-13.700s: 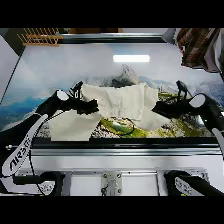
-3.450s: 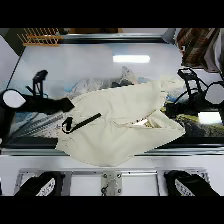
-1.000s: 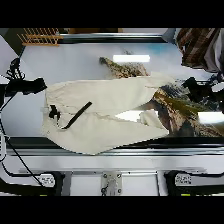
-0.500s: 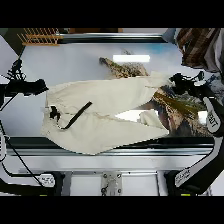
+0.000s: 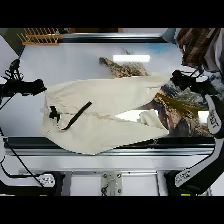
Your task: Fold the clothes and pants, and hang the long-sleeved shirts on hangers.
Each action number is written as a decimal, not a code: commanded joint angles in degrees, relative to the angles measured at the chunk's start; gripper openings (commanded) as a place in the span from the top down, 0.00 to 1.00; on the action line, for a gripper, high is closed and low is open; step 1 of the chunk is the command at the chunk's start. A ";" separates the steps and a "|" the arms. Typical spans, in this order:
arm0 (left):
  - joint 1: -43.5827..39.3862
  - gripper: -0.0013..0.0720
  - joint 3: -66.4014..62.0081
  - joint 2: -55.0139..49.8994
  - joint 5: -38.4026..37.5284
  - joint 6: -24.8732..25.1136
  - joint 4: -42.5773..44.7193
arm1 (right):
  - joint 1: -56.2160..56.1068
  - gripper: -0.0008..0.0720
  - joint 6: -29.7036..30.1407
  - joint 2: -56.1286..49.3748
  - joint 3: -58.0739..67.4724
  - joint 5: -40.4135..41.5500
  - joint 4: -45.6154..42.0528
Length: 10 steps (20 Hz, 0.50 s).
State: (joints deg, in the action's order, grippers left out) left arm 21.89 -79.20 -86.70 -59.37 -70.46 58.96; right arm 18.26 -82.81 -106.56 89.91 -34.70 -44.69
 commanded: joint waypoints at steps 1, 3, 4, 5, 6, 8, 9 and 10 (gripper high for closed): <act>1.79 0.97 -0.07 4.55 2.03 -0.07 0.33 | 0.70 0.97 1.62 12.20 0.09 -7.87 -15.76; 2.82 0.97 -0.07 8.15 1.79 -0.04 0.63 | 0.28 0.97 1.55 21.22 0.09 -15.39 -24.81; 3.26 0.97 -0.04 9.92 1.64 -0.04 1.31 | 0.13 0.97 0.96 24.96 0.09 -19.43 -28.20; 3.37 0.97 0.33 11.54 1.55 -0.04 1.53 | 0.11 0.97 0.11 28.28 0.09 -23.87 -30.64; 3.72 0.97 1.36 13.27 1.97 -0.04 1.49 | 0.11 0.97 -0.57 31.30 0.09 -28.48 -32.85; 3.82 0.97 3.52 15.72 2.51 -0.02 1.51 | 0.11 0.97 -1.25 35.32 0.09 -35.56 -34.49; 3.82 0.97 4.44 16.37 2.75 0.00 1.51 | 0.09 0.97 -1.49 36.48 0.09 -38.01 -34.86; 3.82 0.97 5.35 16.83 3.32 0.02 1.51 | 0.09 0.97 -2.73 36.98 0.09 -39.56 -34.88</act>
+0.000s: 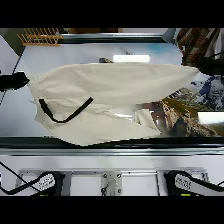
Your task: Fold the clothes and pants, and hang the long-sleeved shirts on hangers.
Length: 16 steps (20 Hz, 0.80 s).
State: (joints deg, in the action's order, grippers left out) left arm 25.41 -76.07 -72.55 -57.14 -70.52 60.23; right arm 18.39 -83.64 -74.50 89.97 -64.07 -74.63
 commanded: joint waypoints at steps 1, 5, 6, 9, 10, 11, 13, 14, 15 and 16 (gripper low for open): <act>0.28 0.97 3.13 2.84 2.12 0.07 0.17 | -0.04 0.97 -2.67 4.92 0.00 -11.06 -5.01; 0.17 0.97 4.57 0.79 6.27 0.04 -0.04 | -0.04 0.97 -7.76 0.96 -0.02 -10.10 -5.42; 0.07 0.97 3.74 -0.85 6.56 0.04 -0.48 | -0.04 0.97 -9.14 -0.87 -0.02 -9.35 -5.38; -2.56 0.97 -0.48 -7.52 7.10 0.04 -0.28 | -0.57 0.97 -13.60 -8.13 0.00 -4.50 -5.64; -3.96 0.97 -2.23 -9.94 7.96 0.04 -0.28 | -0.94 0.97 -15.54 -10.78 0.00 -1.11 -5.79; -5.22 0.97 -4.13 -12.55 9.20 0.04 -0.28 | -1.62 0.97 -17.33 -13.11 0.02 2.51 -5.77; -7.17 0.97 -7.96 -17.40 11.85 0.02 -0.26 | -3.08 0.97 -21.20 -17.35 0.02 11.30 -5.75; -7.80 0.97 -9.79 -19.54 12.94 0.02 -0.26 | -4.00 0.97 -22.27 -19.04 0.02 16.20 -5.29; -8.35 0.97 -12.00 -21.88 13.75 -0.02 -0.28 | -5.05 0.97 -23.82 -20.59 0.02 22.10 -5.27; -8.61 0.97 -14.03 -23.85 14.12 -0.02 -0.31 | -5.99 0.97 -24.68 -21.90 0.02 28.04 -5.27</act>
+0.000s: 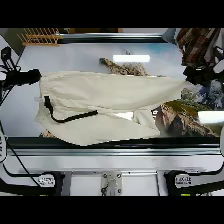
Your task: Fold the clothes and pants, and hang the long-sleeved shirts on hangers.
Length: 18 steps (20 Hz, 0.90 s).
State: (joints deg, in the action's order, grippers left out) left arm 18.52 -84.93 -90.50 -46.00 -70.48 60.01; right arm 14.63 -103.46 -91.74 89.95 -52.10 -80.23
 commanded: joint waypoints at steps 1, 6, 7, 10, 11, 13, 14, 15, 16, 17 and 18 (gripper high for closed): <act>-2.08 0.97 -7.34 -7.87 3.13 -0.55 -0.09 | -2.91 0.95 -6.19 -5.73 0.04 21.66 0.85; -1.22 0.05 -18.38 -13.62 1.55 -11.72 0.02 | -3.58 0.25 -6.95 -7.08 0.09 40.89 7.67; -0.46 0.05 -19.96 -13.38 0.24 -12.76 0.11 | -3.17 0.25 -6.91 -6.08 0.09 41.09 7.63; 2.29 0.05 -22.21 -11.06 -8.22 -14.19 4.24 | -2.23 0.26 -3.69 -0.37 0.04 33.62 6.91; 3.30 0.05 -20.61 -9.25 -11.50 -15.19 6.91 | -2.25 0.26 -0.52 1.92 -0.15 29.53 5.81; 5.18 0.05 -13.05 -4.33 -15.17 -16.87 13.22 | -3.02 0.26 6.62 7.74 -2.93 22.01 5.35; 6.14 0.05 -7.74 -1.49 -15.85 -18.12 15.87 | -3.43 0.26 7.89 11.28 -5.77 19.45 5.42; 7.32 0.05 -1.20 1.68 -15.98 -19.50 17.59 | -3.72 0.26 7.93 14.82 -9.05 17.18 5.42; 8.59 0.05 5.29 4.61 -15.69 -20.41 18.08 | -4.04 0.26 7.93 18.49 -12.79 15.04 5.42; 10.12 0.05 12.33 7.52 -14.64 -20.52 17.90 | -4.13 0.26 7.91 22.64 -17.25 12.90 5.53; 11.47 0.05 18.93 10.14 -13.55 -20.52 17.94 | -4.17 0.26 7.93 26.12 -21.18 11.32 5.90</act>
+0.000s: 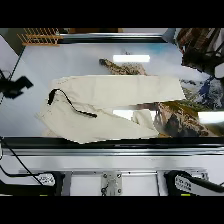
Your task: Fold the clothes and pants, and hang the long-sleeved shirts on hangers.
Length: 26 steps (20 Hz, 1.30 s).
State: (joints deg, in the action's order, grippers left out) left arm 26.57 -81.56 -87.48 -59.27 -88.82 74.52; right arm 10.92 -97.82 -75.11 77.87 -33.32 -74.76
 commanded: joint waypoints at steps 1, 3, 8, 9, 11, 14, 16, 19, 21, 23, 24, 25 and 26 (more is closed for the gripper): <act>4.63 0.05 20.92 9.16 0.74 -2.32 3.30 | -0.72 0.26 2.29 13.11 -13.18 -8.61 0.42; 6.47 0.05 29.44 12.17 3.30 -2.75 2.89 | -1.11 0.26 2.29 18.86 -19.47 -9.14 0.42; 8.33 0.05 37.83 12.55 10.88 2.21 -8.76 | -2.12 0.26 2.27 26.51 -26.73 -9.20 0.50; 8.28 0.05 37.83 11.58 11.17 3.34 -10.93 | -2.38 0.26 2.27 26.67 -26.77 -9.18 0.74; 8.00 0.05 37.81 9.75 11.30 5.35 -14.78 | -2.49 0.26 2.27 26.64 -26.77 -9.16 1.38; 5.79 0.05 37.77 8.59 13.51 5.97 -16.04 | -2.47 0.26 2.27 26.64 -26.77 -9.16 2.23; 3.72 0.05 37.77 8.55 16.22 5.88 -16.17 | -2.47 0.26 2.27 26.64 -26.77 -9.16 2.89; 0.59 0.21 37.77 8.55 19.52 5.11 -16.13 | -2.45 0.26 2.27 26.58 -26.77 -9.20 3.04; -0.42 0.86 37.66 8.55 20.35 5.01 -16.17 | -2.23 0.26 2.27 26.49 -26.84 -9.77 2.51; -0.39 0.97 35.93 8.57 18.23 5.03 -16.11 | -0.87 0.26 2.25 25.99 -26.84 -14.25 -0.11; -0.37 0.97 34.75 8.57 16.81 5.05 -15.93 | 0.48 0.26 2.12 25.18 -27.04 -18.34 -0.98; -0.37 0.97 33.48 8.57 15.30 5.14 -15.52 | 2.32 0.26 1.84 24.00 -27.78 -22.93 -1.11; -0.37 0.97 32.22 8.57 13.68 6.19 -15.58 | 3.87 0.26 1.92 22.47 -29.16 -26.67 -1.14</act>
State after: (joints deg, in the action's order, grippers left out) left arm 26.52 -46.74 -78.89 -42.46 -83.66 58.63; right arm 11.62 -95.57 -50.28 50.33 -49.91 -74.41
